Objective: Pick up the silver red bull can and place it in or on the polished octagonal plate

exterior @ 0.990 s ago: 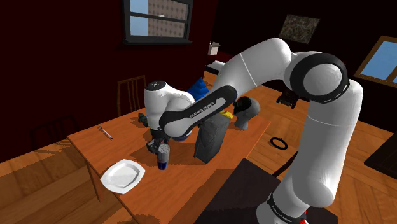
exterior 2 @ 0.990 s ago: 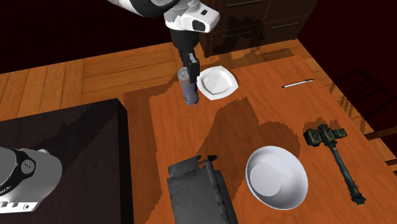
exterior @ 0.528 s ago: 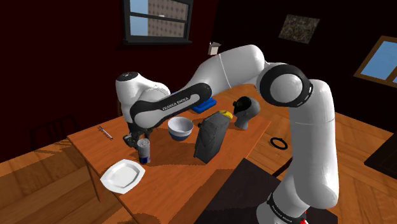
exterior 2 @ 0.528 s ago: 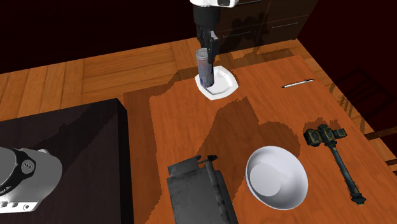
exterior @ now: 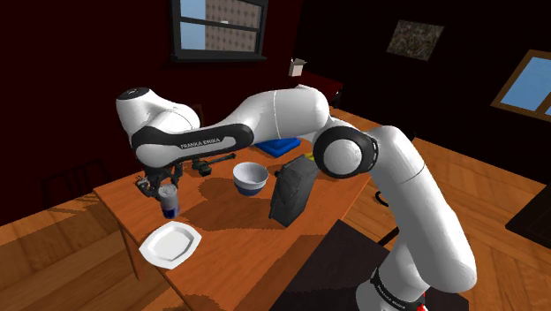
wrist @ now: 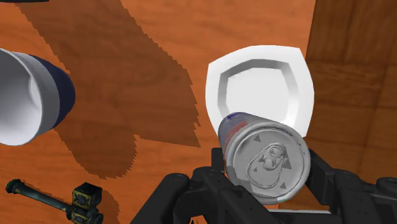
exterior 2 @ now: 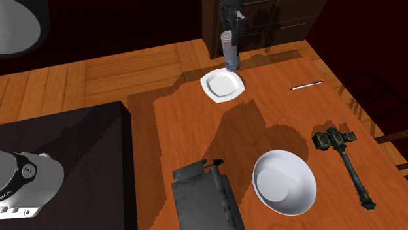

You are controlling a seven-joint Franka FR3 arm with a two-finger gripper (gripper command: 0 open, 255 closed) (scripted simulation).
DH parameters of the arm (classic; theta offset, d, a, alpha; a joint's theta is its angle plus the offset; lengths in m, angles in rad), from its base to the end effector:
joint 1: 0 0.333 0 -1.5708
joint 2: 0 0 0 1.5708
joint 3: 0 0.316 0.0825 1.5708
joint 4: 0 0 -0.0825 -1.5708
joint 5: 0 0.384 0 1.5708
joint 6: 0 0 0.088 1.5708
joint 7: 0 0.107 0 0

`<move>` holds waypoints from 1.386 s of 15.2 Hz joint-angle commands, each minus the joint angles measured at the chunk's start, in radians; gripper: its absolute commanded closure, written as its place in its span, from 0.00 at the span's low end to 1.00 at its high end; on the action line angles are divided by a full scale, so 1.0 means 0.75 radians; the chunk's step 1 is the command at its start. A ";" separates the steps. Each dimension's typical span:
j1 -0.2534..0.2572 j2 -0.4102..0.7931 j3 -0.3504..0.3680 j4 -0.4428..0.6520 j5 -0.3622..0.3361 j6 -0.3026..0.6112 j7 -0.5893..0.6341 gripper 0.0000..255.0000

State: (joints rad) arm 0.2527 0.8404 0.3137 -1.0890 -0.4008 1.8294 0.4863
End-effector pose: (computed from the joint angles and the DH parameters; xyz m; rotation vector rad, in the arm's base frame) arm 0.6914 0.3128 0.3272 2.9752 0.1548 0.0246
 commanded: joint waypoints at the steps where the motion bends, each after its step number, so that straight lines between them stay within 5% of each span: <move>1: 0.024 0.062 -0.007 0.097 -0.005 -0.032 -0.005 1.00; 21: 0.023 0.216 -0.038 0.008 -0.046 0.203 0.049 1.00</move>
State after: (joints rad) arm 0.2687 0.9924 0.2869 -1.0863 -0.4333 1.9741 0.5211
